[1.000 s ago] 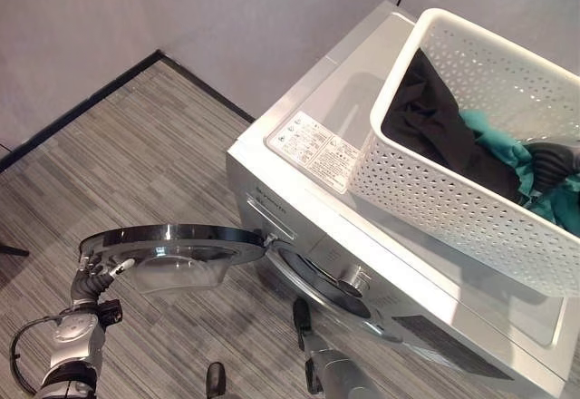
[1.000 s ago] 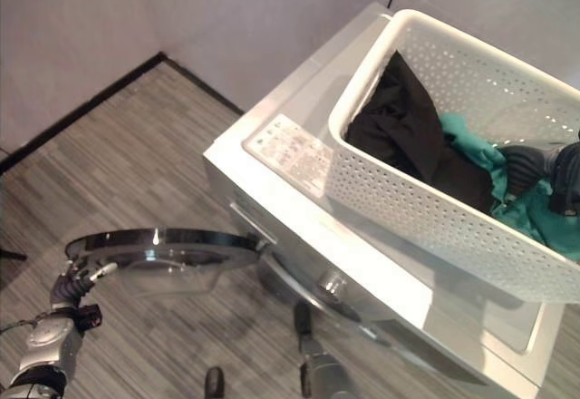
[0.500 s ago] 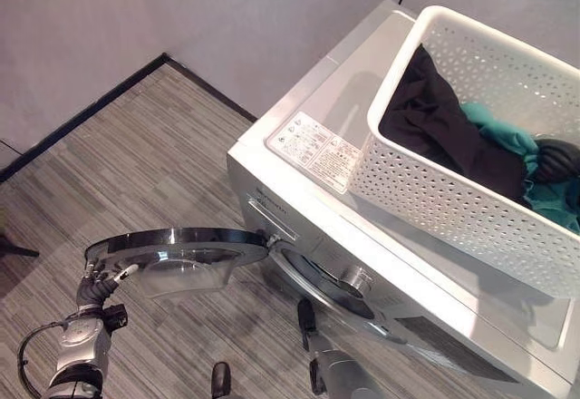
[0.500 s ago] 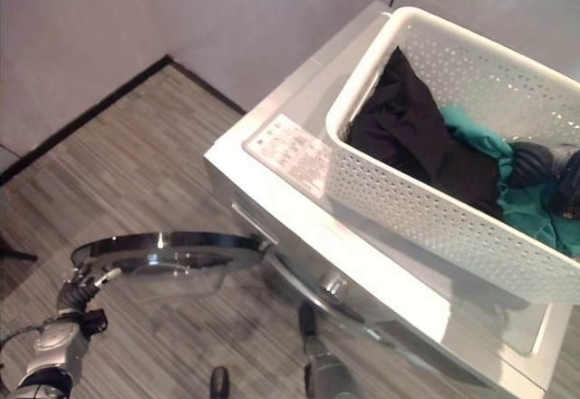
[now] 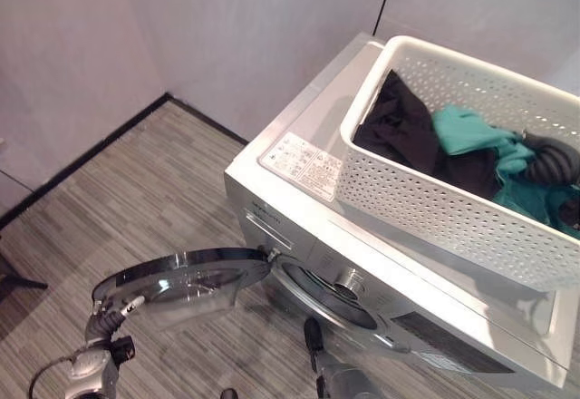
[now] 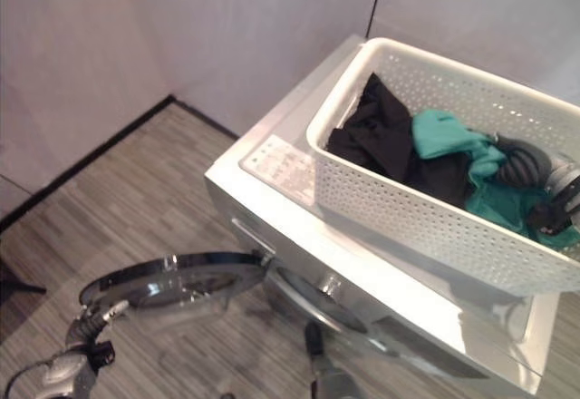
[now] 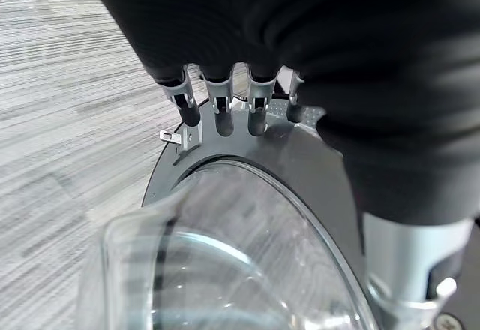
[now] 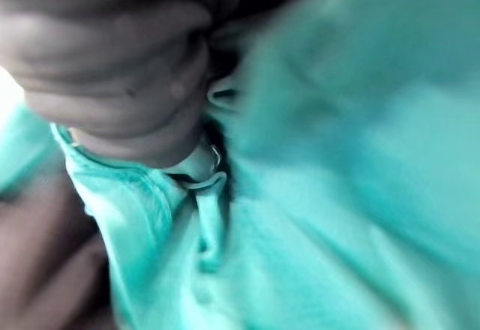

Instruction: Grab the laundry basket,head to the washer,open it,put in the laundry and shut it.

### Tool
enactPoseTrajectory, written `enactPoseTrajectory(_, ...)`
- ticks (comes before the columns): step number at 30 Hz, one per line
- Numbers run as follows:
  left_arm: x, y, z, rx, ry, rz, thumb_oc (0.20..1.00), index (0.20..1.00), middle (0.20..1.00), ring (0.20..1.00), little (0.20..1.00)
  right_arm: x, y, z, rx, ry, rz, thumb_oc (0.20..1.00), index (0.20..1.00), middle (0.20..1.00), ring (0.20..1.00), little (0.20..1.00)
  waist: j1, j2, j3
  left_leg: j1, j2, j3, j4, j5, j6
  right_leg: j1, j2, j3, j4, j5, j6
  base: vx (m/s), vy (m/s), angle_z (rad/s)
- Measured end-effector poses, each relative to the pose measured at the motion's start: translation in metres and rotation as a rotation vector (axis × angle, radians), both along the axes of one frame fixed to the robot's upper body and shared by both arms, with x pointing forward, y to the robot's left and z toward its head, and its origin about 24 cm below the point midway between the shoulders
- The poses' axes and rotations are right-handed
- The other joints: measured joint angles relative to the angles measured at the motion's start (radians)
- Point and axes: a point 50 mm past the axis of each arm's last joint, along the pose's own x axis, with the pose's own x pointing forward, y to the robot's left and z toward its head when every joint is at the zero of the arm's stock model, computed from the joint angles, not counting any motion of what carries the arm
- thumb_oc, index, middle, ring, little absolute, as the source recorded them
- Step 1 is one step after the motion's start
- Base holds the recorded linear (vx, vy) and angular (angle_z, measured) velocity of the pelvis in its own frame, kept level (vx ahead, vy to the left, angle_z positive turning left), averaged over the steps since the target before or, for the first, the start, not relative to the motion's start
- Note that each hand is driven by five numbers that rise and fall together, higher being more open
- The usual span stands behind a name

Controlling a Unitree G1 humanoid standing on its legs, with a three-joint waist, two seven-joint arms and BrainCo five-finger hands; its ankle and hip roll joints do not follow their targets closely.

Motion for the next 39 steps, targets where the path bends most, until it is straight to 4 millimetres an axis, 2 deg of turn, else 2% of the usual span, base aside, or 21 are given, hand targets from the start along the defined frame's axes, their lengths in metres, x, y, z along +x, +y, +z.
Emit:
enactPoseTrajectory(10, -0.025, -0.013, -0.022, -0.044, 0.113, 0.014, 1.000, 1.000, 1.000, 1.000, 1.000, -0.005, 0.033, 0.077, 0.158, -0.410, 0.168, 0.200, 0.200, 0.200, 0.200, 0.200, 0.001, 0.009, -0.049, 0.056, -0.009, 0.009, 0.000, -0.005, 0.007, 0.050, -0.002, 0.009, -0.001, -0.008, -0.006, 0.00, 0.002, -0.01)
enactPoseTrajectory(13, -0.029, -0.014, -0.024, -0.048, 0.129, 0.018, 1.000, 1.000, 1.000, 1.000, 1.000, -0.009, 0.047, 0.108, 0.196, -0.572, 0.248, 0.200, 0.200, 0.200, 0.200, 0.200, 0.018, -0.002, -0.060, 0.075, -0.013, 0.026, 0.000, -0.008, 0.013, 0.061, -0.001, 0.024, -0.001, -0.006, -0.004, 0.00, 0.010, -0.15)
enactPoseTrajectory(15, -0.028, -0.015, -0.025, -0.050, 0.134, 0.019, 1.000, 1.000, 1.000, 1.000, 1.000, -0.007, 0.052, 0.117, 0.201, -0.617, 0.259, 0.200, 0.200, 0.200, 0.200, 0.200, 0.021, -0.005, -0.064, 0.086, -0.015, 0.028, 0.000, -0.008, 0.014, 0.071, -0.002, 0.026, -0.001, -0.005, -0.003, 0.00, 0.003, -0.03)
enactPoseTrajectory(20, -0.026, -0.015, -0.025, -0.049, 0.138, 0.021, 1.000, 1.000, 1.000, 1.000, 1.000, -0.006, 0.052, 0.121, 0.228, -0.688, 0.248, 0.200, 0.200, 0.200, 0.200, 0.200, 0.024, -0.018, -0.079, 0.091, -0.015, 0.022, 0.000, -0.009, 0.016, 0.080, -0.009, 0.021, -0.001, -0.002, 0.001, 0.00, 0.003, 0.03)
enactPoseTrajectory(27, -0.026, -0.016, -0.026, -0.034, 0.151, 0.004, 1.000, 1.000, 1.000, 1.000, 1.000, 0.002, 0.046, 0.114, 0.237, -0.680, 0.203, 0.200, 0.200, 0.200, 0.200, 0.200, 0.024, -0.020, -0.084, 0.094, -0.016, -0.001, 0.000, -0.009, 0.016, 0.093, -0.011, 0.002, 0.000, -0.005, 0.003, 0.00, 0.005, 0.07)
enactPoseTrajectory(28, -0.027, -0.016, -0.026, -0.033, 0.150, 0.004, 1.000, 1.000, 1.000, 1.000, 1.000, 0.005, 0.043, 0.110, 0.235, -0.654, 0.188, 0.228, 0.228, 0.228, 0.228, 0.228, 0.024, -0.021, -0.084, 0.095, -0.016, -0.002, 0.000, -0.009, 0.015, 0.094, -0.012, 0.001, 0.000, -0.005, 0.003, 0.00, 0.000, 0.00)
enactPoseTrajectory(30, -0.026, -0.016, -0.026, -0.033, 0.150, -0.001, 1.000, 1.000, 1.000, 1.000, 1.000, 0.010, 0.032, 0.105, 0.203, -0.594, 0.124, 0.523, 0.523, 0.523, 0.523, 0.523, 0.024, -0.022, -0.083, 0.094, -0.016, -0.002, 0.000, -0.009, 0.015, 0.096, -0.013, 0.000, -0.001, -0.007, 0.004, 0.01, 0.008, 0.04)
enactPoseTrajectory(31, -0.026, -0.016, -0.026, -0.032, 0.153, -0.005, 1.000, 1.000, 1.000, 1.000, 1.000, 0.012, 0.024, 0.103, 0.180, -0.565, 0.077, 0.896, 0.896, 0.896, 0.896, 0.896, 0.025, -0.023, -0.083, 0.094, -0.016, -0.001, 0.000, -0.009, 0.015, 0.096, -0.014, 0.000, -0.001, -0.007, 0.004, 0.00, 0.000, 0.00)
enactPoseTrajectory(32, -0.027, -0.016, -0.026, -0.031, 0.153, -0.007, 1.000, 1.000, 1.000, 1.000, 1.000, 0.014, 0.016, 0.101, 0.156, -0.531, 0.036, 1.000, 1.000, 1.000, 1.000, 1.000, 0.025, -0.023, -0.082, 0.094, -0.016, -0.002, 0.000, -0.009, 0.015, 0.096, -0.014, -0.001, -0.001, -0.008, 0.004, 0.00, 0.000, 0.00)
enactPoseTrajectory(34, -0.028, -0.017, -0.026, -0.030, 0.159, -0.015, 1.000, 1.000, 1.000, 1.000, 1.000, 0.018, -0.003, 0.093, 0.119, -0.430, -0.060, 1.000, 1.000, 1.000, 1.000, 1.000, 0.024, -0.025, -0.081, 0.091, -0.015, -0.002, 0.000, -0.009, 0.015, 0.092, -0.013, 0.000, -0.001, -0.009, 0.003, 0.00, 0.000, 0.00)
enactPoseTrajectory(35, -0.028, -0.016, -0.026, -0.029, 0.161, -0.014, 1.000, 1.000, 1.000, 1.000, 1.000, 0.019, -0.006, 0.089, 0.119, -0.407, -0.079, 1.000, 1.000, 1.000, 1.000, 1.000, 0.022, -0.024, -0.079, 0.091, -0.015, -0.002, 0.000, -0.009, 0.015, 0.090, -0.013, 0.001, -0.001, -0.009, 0.003, 0.00, 0.000, 0.00)
enactPoseTrajectory(37, -0.027, -0.018, -0.026, -0.037, 0.153, -0.020, 1.000, 1.000, 1.000, 1.000, 1.000, 0.015, -0.014, 0.079, 0.009, -0.287, -0.113, 1.000, 1.000, 1.000, 1.000, 1.000, 0.022, -0.024, -0.068, 0.087, -0.014, -0.003, 0.000, -0.009, 0.016, 0.088, -0.014, -0.002, -0.001, -0.010, 0.002, 0.00, 0.000, 0.00)
enactPoseTrajectory(39, -0.030, -0.018, -0.027, -0.037, 0.159, -0.019, 1.000, 1.000, 1.000, 1.000, 1.000, 0.016, -0.015, 0.075, -0.002, -0.249, -0.121, 1.000, 1.000, 1.000, 1.000, 1.000, 0.020, -0.022, -0.063, 0.086, -0.014, -0.003, 0.000, -0.009, 0.016, 0.086, -0.014, 0.000, -0.003, -0.011, 0.002, 0.00, -0.001, -0.02)
